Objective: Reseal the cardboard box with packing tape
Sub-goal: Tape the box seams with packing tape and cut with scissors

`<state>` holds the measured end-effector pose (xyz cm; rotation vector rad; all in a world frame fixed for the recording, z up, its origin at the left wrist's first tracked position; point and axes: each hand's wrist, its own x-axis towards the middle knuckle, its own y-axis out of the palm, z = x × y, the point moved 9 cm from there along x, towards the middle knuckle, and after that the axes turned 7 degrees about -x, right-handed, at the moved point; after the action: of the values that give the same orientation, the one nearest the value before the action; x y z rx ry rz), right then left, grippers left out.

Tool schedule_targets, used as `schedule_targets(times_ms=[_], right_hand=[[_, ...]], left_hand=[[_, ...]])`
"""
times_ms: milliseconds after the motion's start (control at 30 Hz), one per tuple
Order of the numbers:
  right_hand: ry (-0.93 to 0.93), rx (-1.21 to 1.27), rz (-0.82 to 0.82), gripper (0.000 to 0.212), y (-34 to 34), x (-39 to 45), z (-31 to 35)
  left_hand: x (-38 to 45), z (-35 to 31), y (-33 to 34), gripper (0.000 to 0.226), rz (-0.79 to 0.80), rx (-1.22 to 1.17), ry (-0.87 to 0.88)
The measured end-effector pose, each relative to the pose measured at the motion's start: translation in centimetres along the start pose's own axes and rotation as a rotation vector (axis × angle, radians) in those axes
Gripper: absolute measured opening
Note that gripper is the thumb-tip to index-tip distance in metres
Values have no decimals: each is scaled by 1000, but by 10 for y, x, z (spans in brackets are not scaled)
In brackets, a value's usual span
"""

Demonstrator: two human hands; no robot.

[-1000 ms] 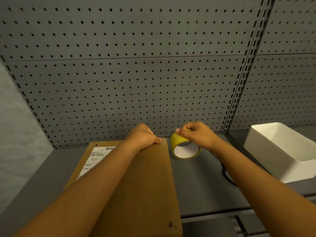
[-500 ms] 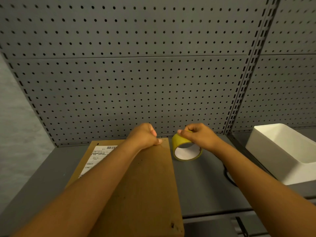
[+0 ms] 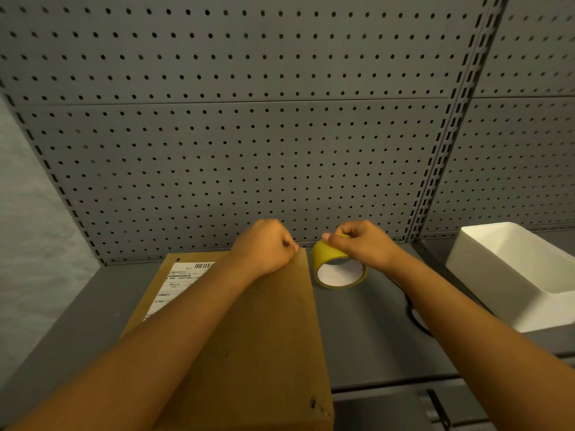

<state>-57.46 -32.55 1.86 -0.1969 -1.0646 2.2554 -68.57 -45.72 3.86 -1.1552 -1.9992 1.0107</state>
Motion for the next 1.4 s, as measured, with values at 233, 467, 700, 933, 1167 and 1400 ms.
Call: schedule_targets(times_ms=[233, 467, 700, 933, 1167, 1400], right_hand=[[1, -9, 12, 39, -1, -3, 2], [8, -40, -3, 36, -2, -4, 3], [32, -38, 5, 38, 2, -7, -3], [34, 46, 32, 44, 13, -14, -4], [2, 43, 61, 32, 14, -21, -2], [-45, 144, 220, 49, 24, -35, -15]], left_hand=[[-4, 0, 3, 35, 207, -13, -35], [-16, -23, 18, 37, 205, 133, 158], [-30, -15, 26, 44, 149, 202, 185], [-43, -16, 30, 48, 176, 233, 232], [-42, -15, 27, 50, 154, 252, 249], [-41, -10, 37, 50, 242, 279, 225]])
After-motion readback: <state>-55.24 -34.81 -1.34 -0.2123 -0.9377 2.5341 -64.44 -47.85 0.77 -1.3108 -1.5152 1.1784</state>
